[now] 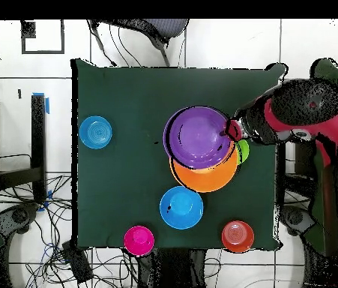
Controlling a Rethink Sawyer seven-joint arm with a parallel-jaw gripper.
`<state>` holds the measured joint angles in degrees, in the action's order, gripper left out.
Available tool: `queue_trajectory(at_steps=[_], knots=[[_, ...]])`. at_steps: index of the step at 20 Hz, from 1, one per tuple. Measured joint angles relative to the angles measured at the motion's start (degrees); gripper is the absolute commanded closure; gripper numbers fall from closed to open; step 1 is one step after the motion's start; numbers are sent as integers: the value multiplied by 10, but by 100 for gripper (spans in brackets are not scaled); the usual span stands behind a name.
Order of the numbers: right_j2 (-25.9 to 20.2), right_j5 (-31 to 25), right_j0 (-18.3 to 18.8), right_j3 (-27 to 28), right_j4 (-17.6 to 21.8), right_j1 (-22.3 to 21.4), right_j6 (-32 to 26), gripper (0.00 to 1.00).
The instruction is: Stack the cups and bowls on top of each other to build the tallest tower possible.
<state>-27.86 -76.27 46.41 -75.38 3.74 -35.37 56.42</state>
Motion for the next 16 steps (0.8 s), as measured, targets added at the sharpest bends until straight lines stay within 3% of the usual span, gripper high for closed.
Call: queue_trajectory(at_steps=[16], knots=[[0,0,7,0,3,3,0,100]])
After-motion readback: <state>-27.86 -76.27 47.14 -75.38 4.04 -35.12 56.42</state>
